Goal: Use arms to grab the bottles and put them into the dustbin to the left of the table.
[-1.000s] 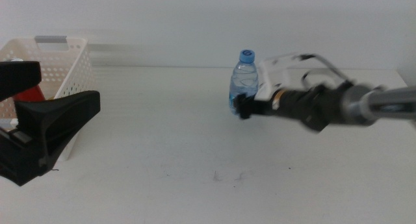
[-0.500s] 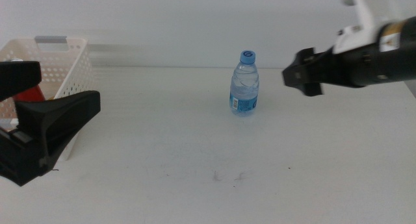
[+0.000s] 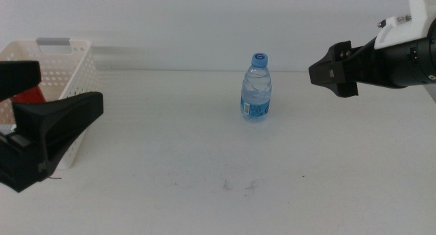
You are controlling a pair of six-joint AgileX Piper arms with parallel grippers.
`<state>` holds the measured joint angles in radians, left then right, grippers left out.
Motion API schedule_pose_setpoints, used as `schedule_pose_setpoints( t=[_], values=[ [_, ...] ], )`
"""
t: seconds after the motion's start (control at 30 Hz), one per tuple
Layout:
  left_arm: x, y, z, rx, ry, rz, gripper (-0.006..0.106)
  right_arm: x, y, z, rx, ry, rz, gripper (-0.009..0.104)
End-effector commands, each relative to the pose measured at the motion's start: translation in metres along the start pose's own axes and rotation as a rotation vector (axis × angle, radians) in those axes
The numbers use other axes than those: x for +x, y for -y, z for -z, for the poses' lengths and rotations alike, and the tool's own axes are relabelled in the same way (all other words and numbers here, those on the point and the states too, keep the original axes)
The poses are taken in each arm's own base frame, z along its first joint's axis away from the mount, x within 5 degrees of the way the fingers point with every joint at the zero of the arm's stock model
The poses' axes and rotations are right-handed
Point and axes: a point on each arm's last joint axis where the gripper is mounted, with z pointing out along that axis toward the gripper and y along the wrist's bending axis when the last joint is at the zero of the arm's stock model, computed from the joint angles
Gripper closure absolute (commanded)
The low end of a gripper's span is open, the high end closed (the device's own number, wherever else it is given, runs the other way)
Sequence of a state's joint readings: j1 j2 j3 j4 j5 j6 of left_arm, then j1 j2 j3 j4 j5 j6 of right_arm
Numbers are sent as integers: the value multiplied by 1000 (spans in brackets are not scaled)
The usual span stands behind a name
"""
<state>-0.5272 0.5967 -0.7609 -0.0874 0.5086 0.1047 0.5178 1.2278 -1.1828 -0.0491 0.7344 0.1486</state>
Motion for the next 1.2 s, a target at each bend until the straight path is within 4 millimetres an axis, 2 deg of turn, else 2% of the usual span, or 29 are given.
schedule_pose_setpoints(
  t=[0.0,0.1,0.2,0.27,0.33,0.43,0.53,0.63,0.77,1.17],
  values=[
    [-5,0,0,-3,29,-6,7,1,0,1,3,1,16,4],
    [-9,-1,-9,-9,77,-3,7,1,0,1,3,1,16,4],
    [5,1,-40,4,122,-10,7,1,0,1,3,1,16,4],
    [27,7,-68,23,199,-20,7,1,0,1,3,1,16,4],
    [58,14,-89,45,256,-9,7,1,0,1,3,1,16,4],
    [97,17,-118,33,228,89,7,1,0,1,6,1,19,4],
    [116,16,-143,9,174,101,7,1,0,1,3,1,16,4],
    [123,18,-162,10,182,79,7,1,0,1,1,0,14,4],
    [134,20,-185,11,131,140,7,1,0,1,1,0,14,4],
    [145,27,-261,8,118,97,7,1,0,1,1,0,14,4]
  ],
)
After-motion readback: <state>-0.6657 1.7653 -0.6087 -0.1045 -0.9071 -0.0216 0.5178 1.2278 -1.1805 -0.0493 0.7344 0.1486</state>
